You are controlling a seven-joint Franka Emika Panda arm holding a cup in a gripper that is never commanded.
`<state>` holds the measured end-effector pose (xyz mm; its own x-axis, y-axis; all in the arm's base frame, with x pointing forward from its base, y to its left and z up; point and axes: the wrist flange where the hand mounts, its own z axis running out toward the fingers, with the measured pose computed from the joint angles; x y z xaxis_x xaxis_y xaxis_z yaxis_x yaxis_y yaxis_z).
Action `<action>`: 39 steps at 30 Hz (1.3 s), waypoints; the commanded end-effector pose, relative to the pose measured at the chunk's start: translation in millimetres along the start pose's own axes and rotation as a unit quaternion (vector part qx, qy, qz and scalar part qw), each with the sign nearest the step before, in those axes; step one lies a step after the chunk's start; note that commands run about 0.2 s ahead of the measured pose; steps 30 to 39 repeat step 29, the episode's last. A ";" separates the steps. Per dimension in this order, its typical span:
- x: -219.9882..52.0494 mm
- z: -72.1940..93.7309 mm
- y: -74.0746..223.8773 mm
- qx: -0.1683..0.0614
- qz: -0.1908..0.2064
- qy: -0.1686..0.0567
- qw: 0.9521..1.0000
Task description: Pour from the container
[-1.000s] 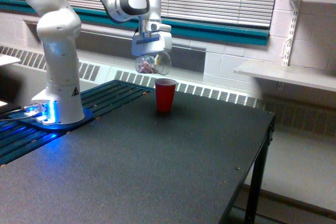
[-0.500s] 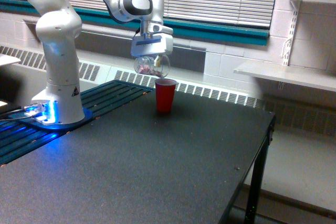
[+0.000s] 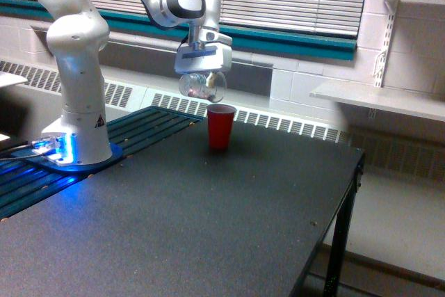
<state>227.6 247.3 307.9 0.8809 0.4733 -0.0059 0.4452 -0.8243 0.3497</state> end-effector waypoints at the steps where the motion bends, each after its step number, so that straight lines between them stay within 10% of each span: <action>1: 0.2 1.3 -1.7 -0.006 -0.024 -0.010 1.000; 39: 14.0 -9.5 -1.1 0.001 -0.010 0.011 1.000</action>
